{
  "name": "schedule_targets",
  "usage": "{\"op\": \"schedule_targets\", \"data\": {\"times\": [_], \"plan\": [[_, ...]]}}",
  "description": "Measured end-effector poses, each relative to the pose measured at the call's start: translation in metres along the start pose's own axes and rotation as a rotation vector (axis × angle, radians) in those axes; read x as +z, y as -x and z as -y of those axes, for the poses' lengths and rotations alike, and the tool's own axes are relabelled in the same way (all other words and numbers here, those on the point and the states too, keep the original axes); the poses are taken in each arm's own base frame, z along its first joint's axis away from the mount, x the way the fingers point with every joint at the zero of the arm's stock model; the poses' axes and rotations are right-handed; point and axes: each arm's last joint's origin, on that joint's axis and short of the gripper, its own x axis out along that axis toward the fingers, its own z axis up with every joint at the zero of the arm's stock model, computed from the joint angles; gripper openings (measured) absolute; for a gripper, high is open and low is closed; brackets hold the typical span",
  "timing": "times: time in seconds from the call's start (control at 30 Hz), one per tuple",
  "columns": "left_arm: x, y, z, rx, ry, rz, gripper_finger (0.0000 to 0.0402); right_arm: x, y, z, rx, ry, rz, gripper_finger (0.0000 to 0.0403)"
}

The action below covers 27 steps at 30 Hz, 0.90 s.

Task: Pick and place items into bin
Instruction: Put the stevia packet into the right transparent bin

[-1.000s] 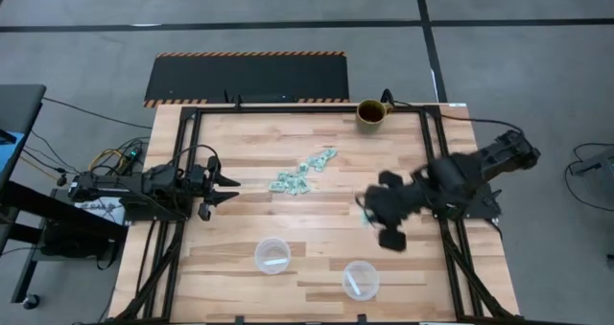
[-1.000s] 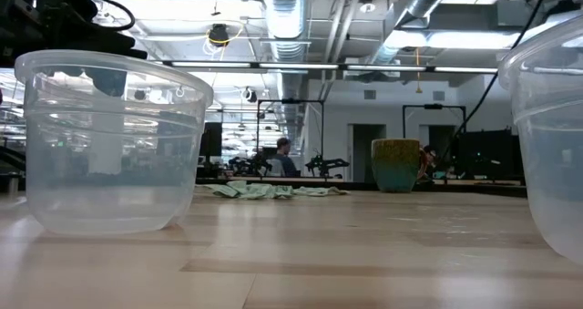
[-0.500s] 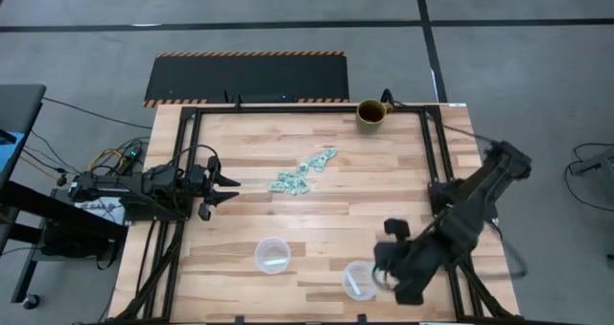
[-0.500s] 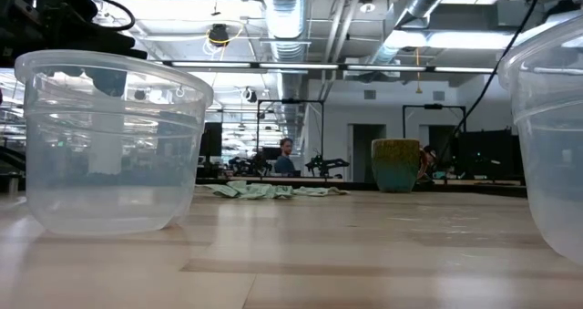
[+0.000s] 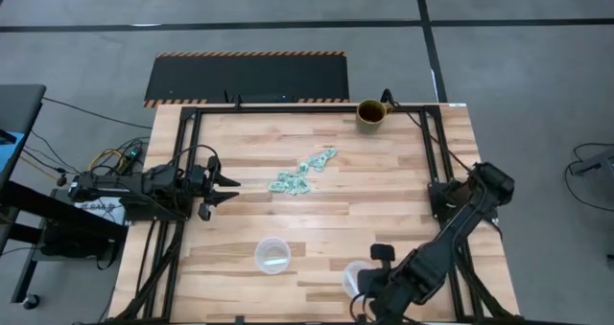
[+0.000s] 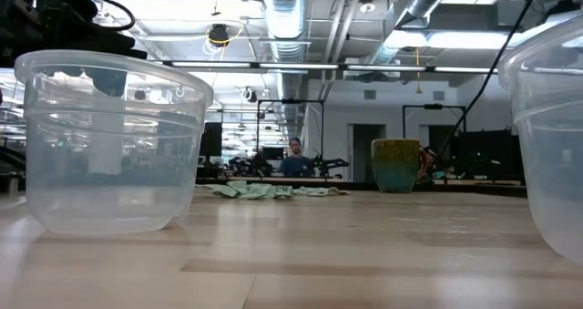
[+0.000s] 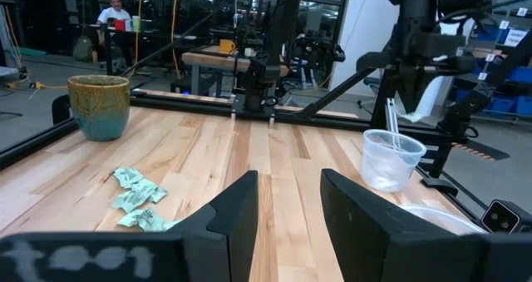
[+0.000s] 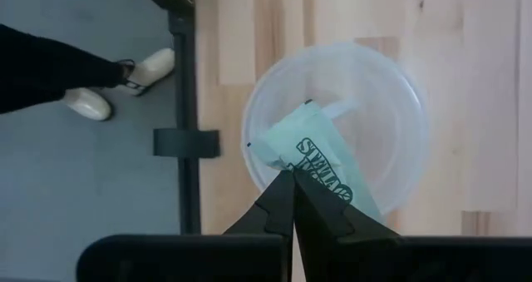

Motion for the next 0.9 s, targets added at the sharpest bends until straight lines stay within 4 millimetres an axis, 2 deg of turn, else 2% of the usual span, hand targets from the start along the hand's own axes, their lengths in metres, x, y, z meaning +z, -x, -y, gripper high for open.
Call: {"op": "schedule_targets", "data": {"times": [0.37,0.5,0.63,0.9], "plan": [[0.000,0.000,0.000,-0.001,0.000,0.000,0.0121,0.015,-0.025,0.006,0.000,-0.052,-0.023,0.0000],[0.000,0.000,0.000,-0.001,0.000,0.000,0.0121,0.019,-0.026,0.010,0.009,-0.070,-0.036,0.0005],[0.000,0.000,0.000,-0.001,0.000,0.000,0.0121,0.022,-0.027,0.013,0.028,-0.100,-0.055,0.0025],[0.000,0.000,0.000,-0.001,0.000,0.000,0.0121,0.022,-0.027,0.013,0.033,-0.120,-0.061,0.0090]]}}
